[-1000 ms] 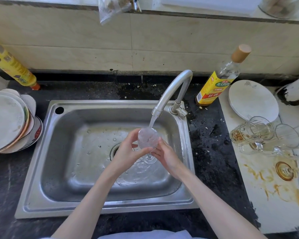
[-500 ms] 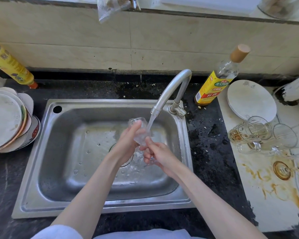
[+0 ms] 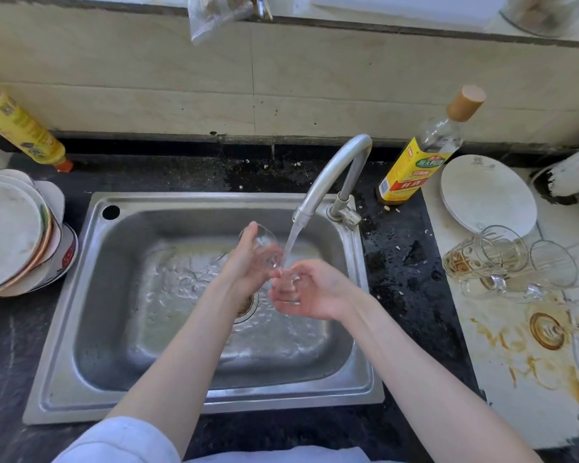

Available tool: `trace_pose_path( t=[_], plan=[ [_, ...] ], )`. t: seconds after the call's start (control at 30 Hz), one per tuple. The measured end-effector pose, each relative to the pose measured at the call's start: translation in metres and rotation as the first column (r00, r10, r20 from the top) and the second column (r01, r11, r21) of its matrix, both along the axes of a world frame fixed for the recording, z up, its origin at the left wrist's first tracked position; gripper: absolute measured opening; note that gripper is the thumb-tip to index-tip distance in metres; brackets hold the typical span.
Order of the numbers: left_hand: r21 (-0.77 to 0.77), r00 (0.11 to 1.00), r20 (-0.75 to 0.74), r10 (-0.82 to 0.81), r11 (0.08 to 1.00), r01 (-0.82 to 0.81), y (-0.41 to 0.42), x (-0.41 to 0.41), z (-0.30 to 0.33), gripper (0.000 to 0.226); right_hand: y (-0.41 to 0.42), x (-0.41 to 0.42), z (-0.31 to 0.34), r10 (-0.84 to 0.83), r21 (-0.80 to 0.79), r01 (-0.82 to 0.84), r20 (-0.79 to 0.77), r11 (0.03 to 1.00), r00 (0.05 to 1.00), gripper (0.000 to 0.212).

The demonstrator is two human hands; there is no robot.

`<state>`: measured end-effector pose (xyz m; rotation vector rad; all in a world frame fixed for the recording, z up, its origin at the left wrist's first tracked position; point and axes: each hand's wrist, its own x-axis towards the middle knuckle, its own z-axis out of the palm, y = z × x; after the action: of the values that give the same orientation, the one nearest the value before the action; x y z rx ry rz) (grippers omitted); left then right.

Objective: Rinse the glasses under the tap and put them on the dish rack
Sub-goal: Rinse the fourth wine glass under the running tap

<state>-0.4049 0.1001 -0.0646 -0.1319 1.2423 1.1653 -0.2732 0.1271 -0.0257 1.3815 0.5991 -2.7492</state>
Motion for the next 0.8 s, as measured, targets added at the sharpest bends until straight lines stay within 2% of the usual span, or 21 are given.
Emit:
trace_pose_path(
  t=[0.1, 0.23, 0.33, 0.47, 0.57, 0.7, 0.8],
  plan=[
    [-0.089, 0.992, 0.114, 0.047, 0.995, -0.037, 0.002, -0.002, 0.002, 0.050, 0.002, -0.006, 0.000, -0.056, -0.033, 0.055, -0.036, 0.998, 0.998, 0.024],
    [-0.174, 0.951, 0.257, 0.171, 0.976, -0.128, -0.002, -0.009, -0.010, 0.056, 0.005, -0.006, 0.001, -0.120, 0.024, 0.122, -0.061, 0.992, 0.991, 0.029],
    [-0.194, 0.920, 0.301, 0.252, 0.960, -0.200, -0.004, -0.012, -0.018, 0.072, 0.000, -0.001, -0.002, -0.159, 0.133, 0.174, -0.119, 0.976, 0.980, 0.024],
    [-0.139, 0.930, 0.315, 0.189, 0.979, -0.151, -0.002, -0.012, -0.016, 0.075, -0.009, 0.003, -0.008, -0.148, 0.300, 0.197, -0.179, 0.933, 0.973, 0.016],
    [-0.145, 0.937, 0.318, 0.144, 0.984, -0.102, -0.001, -0.015, -0.017, 0.076, -0.009, 0.004, -0.006, -0.057, 0.396, 0.133, -0.199, 0.909, 0.978, 0.018],
    [-0.140, 0.936, 0.335, 0.106, 0.988, -0.062, -0.003, -0.016, -0.015, 0.071, -0.006, 0.005, -0.003, 0.105, 0.560, -0.023, -0.114, 0.828, 0.988, 0.022],
    [-0.154, 0.933, 0.304, 0.195, 0.976, -0.154, -0.005, -0.016, -0.021, 0.071, -0.006, 0.005, -0.006, 0.135, 0.642, -0.068, -0.056, 0.764, 0.989, 0.028]
  ],
)
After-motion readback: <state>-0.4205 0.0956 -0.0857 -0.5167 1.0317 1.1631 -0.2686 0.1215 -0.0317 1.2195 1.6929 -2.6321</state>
